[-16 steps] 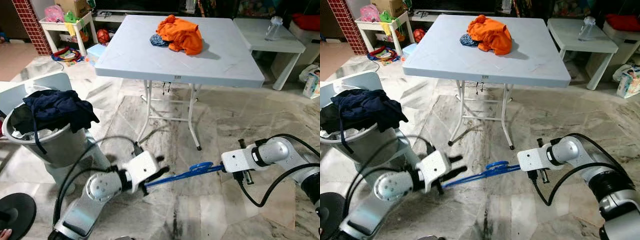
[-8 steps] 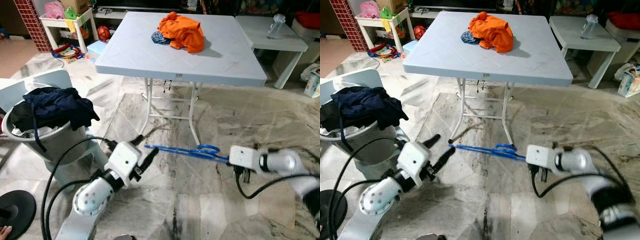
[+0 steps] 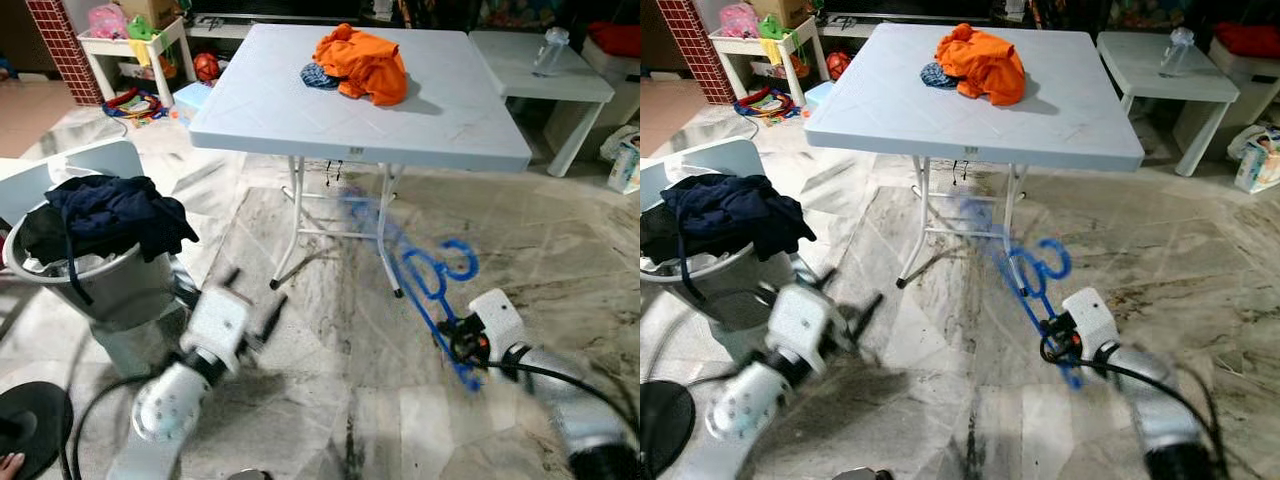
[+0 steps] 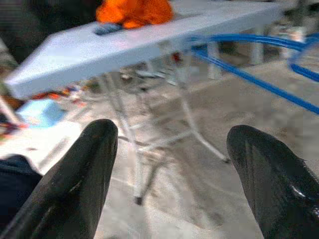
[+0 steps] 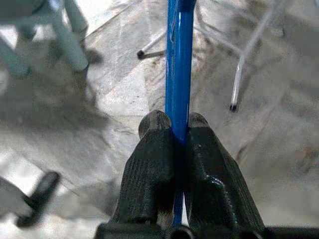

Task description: Hang hanger

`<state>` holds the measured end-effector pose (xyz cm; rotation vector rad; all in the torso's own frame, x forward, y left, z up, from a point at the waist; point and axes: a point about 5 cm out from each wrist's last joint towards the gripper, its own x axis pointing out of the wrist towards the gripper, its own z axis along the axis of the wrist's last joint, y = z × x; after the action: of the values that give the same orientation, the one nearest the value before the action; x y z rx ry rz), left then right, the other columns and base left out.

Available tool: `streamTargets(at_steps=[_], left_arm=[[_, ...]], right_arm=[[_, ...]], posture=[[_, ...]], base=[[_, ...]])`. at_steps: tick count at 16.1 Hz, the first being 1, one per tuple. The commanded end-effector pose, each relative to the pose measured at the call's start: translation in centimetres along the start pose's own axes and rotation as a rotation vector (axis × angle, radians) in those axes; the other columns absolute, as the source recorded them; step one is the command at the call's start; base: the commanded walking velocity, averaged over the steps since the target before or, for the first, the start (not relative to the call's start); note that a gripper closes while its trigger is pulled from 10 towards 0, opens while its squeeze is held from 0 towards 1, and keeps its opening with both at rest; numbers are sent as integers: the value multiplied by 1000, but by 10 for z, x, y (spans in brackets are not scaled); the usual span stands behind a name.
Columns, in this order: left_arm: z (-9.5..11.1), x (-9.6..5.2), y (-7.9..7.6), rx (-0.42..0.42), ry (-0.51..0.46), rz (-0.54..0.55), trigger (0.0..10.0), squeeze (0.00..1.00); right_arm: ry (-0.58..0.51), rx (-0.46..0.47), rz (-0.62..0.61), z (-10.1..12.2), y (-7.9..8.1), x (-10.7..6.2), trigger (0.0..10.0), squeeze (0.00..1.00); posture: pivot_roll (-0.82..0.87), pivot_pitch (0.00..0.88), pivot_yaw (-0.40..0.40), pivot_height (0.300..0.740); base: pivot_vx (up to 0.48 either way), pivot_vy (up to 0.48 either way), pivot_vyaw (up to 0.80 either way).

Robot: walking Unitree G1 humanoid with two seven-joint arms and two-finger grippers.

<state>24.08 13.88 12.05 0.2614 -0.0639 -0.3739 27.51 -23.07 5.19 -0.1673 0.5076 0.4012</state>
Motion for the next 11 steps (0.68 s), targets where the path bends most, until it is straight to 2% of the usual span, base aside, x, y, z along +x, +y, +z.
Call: streamTargets(at_steps=[1, 2, 4, 5, 6, 7, 8, 9, 10, 11], left_arm=[[2, 3, 3, 13, -5, 44, 10000, 1000], [3, 5, 6, 8, -10, 95, 10000, 1000], [0, 5, 7, -72, 16, 188, 10000, 1000], [-4, 4, 3, -99, 38, 203, 10000, 612], [-6, 3, 1, -100, 44, 212, 10000, 0], [-10, 2, 1, -123, 65, 236, 10000, 0], [-14, 2, 0, -169, 90, 249, 10000, 0], [-15, 2, 0, -193, 100, 251, 10000, 0], [-15, 3, 1, -193, 104, 246, 10000, 0], [-18, 5, 1, -225, 114, 238, 10000, 0]], right_arm=[[-34, 80, -85, 6, -4, -5, 0, 0], [-52, 145, -149, 7, -1, -5, 0, 0], [-88, 174, -277, 14, 9, -11, 0, 0], [-164, 222, -314, 23, 17, -16, 0, 0], [-203, 237, -324, 27, 20, -20, 0, 0], [-219, 252, -343, 29, 23, -24, 0, 0], [-218, 264, -366, 27, 26, -27, 1804, 0], [-201, 289, -389, 23, 28, -29, 10000, 0], [-178, 290, -414, 19, 28, -30, 10000, 0], [-167, 340, -460, 14, 29, -32, 10000, 0]], posture=[[-4, 107, -18, 740], [-6, 111, -18, 740], [-14, 109, -29, 740], [-13, 103, -37, 740], [-11, 98, -40, 740], [-11, 96, -41, 740], [-12, 94, -40, 740], [-12, 90, -38, 740], [-11, 89, -39, 740], [-11, 89, -36, 740]], base=[[0, 0, 0], [0, 0, 0], [0, 0, 0], [0, 0, 0], [0, 0, 0], [0, 0, 0], [0, 0, 0], [0, 0, 0], [0, 0, 0], [0, 0, -800]])
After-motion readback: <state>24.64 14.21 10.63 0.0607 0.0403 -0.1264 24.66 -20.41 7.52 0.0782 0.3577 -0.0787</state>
